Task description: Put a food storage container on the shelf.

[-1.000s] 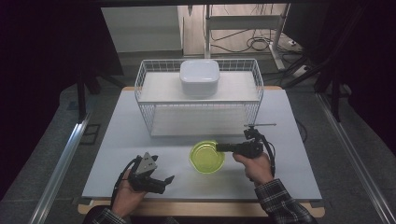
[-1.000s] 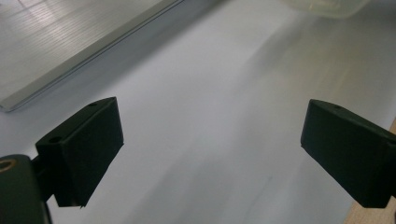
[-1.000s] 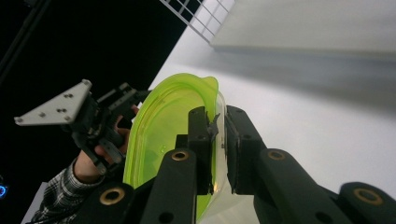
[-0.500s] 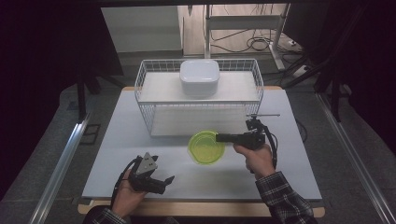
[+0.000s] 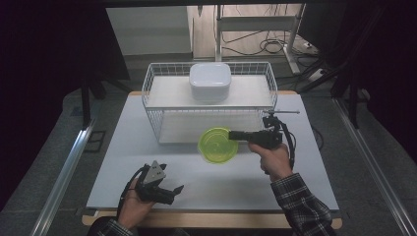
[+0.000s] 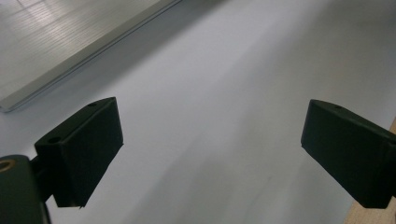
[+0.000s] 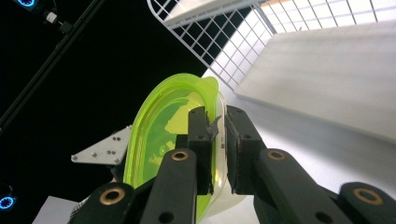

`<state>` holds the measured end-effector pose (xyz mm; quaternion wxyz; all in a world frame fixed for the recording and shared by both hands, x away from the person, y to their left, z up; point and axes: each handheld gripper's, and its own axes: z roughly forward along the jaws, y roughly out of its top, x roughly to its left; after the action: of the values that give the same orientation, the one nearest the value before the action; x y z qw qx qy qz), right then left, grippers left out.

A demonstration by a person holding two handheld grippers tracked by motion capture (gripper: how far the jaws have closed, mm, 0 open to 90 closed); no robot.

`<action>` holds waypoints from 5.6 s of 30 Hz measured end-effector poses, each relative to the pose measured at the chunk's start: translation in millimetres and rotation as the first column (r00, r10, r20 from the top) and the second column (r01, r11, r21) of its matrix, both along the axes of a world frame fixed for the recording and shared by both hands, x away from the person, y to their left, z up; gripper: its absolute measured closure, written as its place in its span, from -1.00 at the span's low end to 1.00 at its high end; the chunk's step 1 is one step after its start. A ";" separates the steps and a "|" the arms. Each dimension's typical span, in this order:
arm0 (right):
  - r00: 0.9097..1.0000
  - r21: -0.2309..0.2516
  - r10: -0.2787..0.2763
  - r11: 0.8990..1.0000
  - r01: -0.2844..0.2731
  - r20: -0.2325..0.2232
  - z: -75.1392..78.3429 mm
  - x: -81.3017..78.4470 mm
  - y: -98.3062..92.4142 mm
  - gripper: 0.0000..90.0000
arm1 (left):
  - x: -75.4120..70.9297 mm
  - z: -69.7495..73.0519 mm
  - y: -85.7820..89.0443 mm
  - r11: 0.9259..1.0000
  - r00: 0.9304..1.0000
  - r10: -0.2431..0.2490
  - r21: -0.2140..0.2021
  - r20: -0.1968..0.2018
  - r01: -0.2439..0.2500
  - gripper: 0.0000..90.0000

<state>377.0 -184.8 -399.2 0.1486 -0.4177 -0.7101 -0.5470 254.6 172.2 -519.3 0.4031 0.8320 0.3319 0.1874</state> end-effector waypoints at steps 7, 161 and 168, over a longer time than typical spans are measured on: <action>1.000 0.008 0.004 1.000 -0.004 0.017 14.3 3.4 5.7 0.81 | 0.0 0.0 0.2 1.000 1.000 -0.001 0.000 0.003 0.001 -0.89; 0.909 -0.158 -0.205 0.948 0.277 0.362 122.5 80.0 35.8 -0.56 | 0.0 -1.1 -1.3 1.000 1.000 -0.020 -0.012 -0.004 0.020 -0.88; 0.903 -0.186 -0.156 0.951 0.247 0.401 111.2 62.9 38.4 -0.61 | 0.1 -1.0 -1.0 1.000 1.000 -0.018 -0.015 -0.007 0.018 -0.88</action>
<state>439.9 -146.4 -287.9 -0.0998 -0.3894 -0.7371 -0.5433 254.7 171.2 -520.3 0.4098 0.8325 0.3273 0.1786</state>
